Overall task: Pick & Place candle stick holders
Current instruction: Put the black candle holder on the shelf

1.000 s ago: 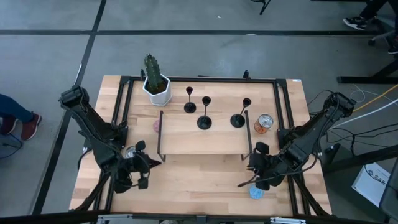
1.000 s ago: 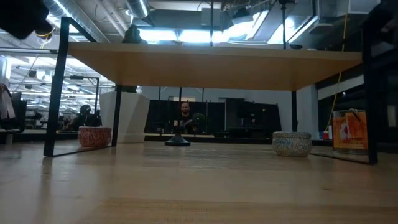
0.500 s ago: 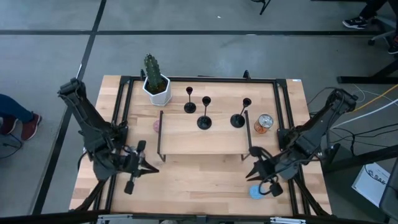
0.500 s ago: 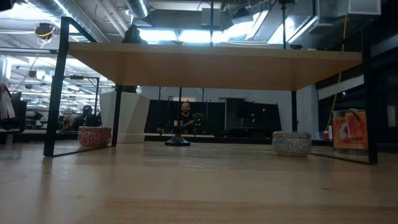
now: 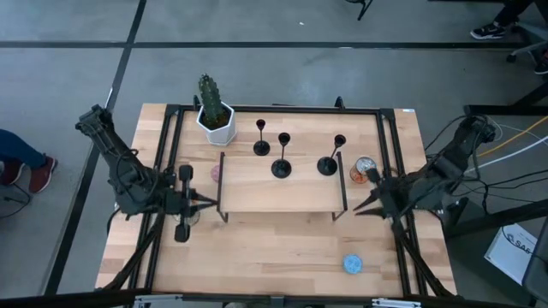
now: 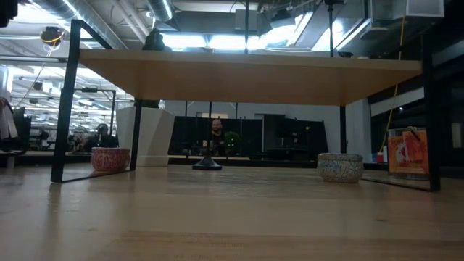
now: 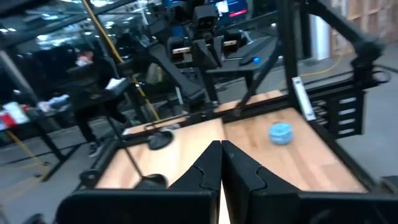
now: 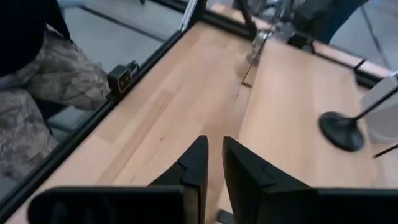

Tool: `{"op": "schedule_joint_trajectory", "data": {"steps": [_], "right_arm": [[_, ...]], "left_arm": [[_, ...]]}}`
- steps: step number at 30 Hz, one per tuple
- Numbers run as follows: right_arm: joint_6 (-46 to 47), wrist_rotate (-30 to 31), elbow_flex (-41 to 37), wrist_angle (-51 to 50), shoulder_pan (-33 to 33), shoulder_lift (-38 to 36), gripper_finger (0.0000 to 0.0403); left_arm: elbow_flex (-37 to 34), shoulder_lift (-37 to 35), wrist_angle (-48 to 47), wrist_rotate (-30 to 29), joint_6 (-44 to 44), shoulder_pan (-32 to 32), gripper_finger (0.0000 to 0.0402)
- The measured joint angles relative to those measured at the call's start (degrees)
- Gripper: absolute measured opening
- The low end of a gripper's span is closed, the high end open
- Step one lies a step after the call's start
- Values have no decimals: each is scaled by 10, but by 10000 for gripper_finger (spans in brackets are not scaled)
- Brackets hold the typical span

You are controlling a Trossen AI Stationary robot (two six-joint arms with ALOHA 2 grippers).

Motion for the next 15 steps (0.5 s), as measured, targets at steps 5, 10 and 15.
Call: {"op": "schedule_joint_trajectory", "data": {"steps": [5, 10, 15], "right_arm": [[-37, 0, -34, 38, -1, -69, 53], [-112, 0, -129, 174, -1, -130, 53], [-164, -2, -224, 287, -1, -174, 53]], "left_arm": [[0, -2, 0, 2, 36, 38, 2], [0, -2, 0, 6, 62, 75, 2], [0, -2, 14, 49, 98, 123, 2]]}}
